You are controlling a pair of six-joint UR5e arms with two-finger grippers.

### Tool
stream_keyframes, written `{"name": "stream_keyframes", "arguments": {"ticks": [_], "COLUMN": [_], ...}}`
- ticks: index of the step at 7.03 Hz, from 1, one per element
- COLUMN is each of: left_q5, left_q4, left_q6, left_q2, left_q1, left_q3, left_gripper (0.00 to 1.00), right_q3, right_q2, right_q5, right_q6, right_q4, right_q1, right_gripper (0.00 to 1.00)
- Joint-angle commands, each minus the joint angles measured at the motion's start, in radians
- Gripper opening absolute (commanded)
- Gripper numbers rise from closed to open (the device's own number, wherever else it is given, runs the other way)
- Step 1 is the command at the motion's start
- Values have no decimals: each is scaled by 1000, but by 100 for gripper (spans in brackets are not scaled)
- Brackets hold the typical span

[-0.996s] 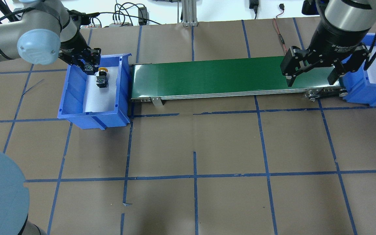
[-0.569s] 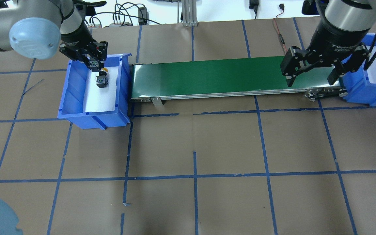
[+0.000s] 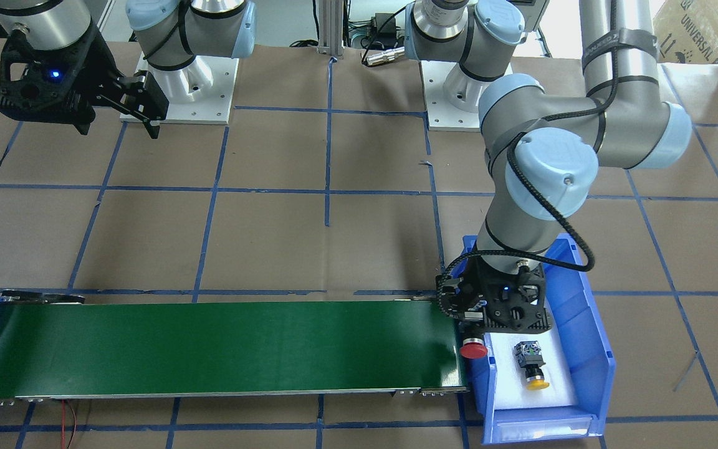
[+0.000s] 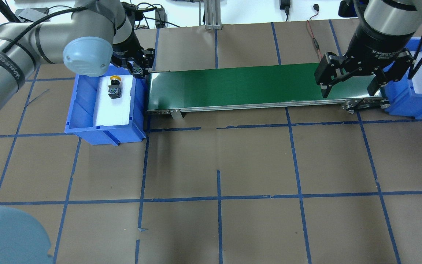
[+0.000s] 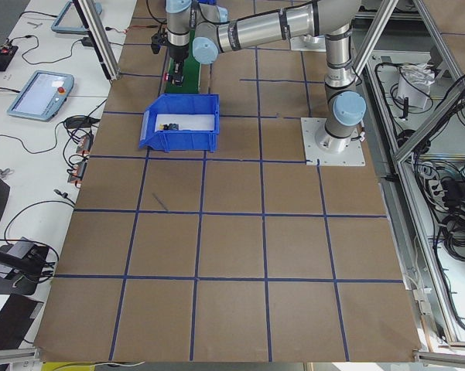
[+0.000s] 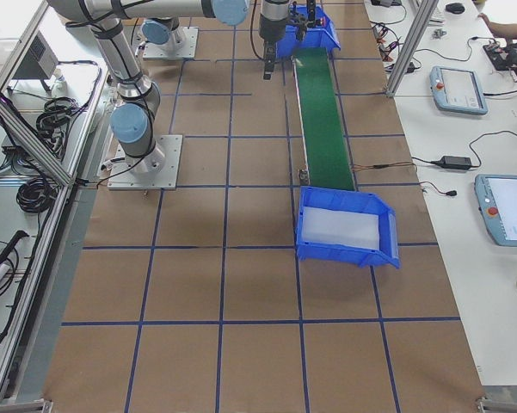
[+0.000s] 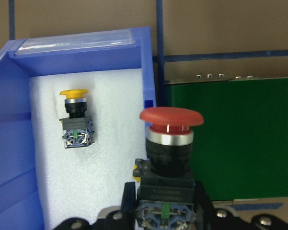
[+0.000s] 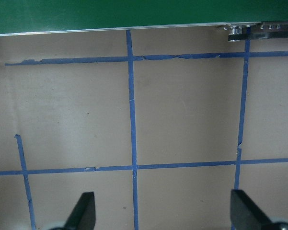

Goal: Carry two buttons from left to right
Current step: 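Place the red-capped button on the near end of the conveyor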

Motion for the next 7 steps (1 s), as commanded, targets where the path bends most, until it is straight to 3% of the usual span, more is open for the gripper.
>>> {"name": "stream_keyframes", "arguments": {"ticks": [1, 2, 3, 5, 7], "left_q5": [0, 2, 14, 37, 72], "left_q4": [66, 66, 66, 66, 22], "left_q6": [-19, -24, -21, -19, -12], "left_q2": [-59, -61, -61, -53, -21], "left_q1": [-54, -57, -57, -57, -28], "left_q3": [7, -2, -11, -7, 13], "left_gripper": [22, 24, 92, 100, 100], "right_q3": [1, 1, 1, 1, 1], "right_q2": [0, 0, 1, 1, 0], "right_q5": [0, 0, 0, 0, 0], "right_q6": [0, 0, 0, 0, 0], "right_q4": [1, 1, 1, -1, 1], "right_q1": [0, 0, 0, 0, 0], "right_gripper": [100, 100, 100, 100, 100]}}
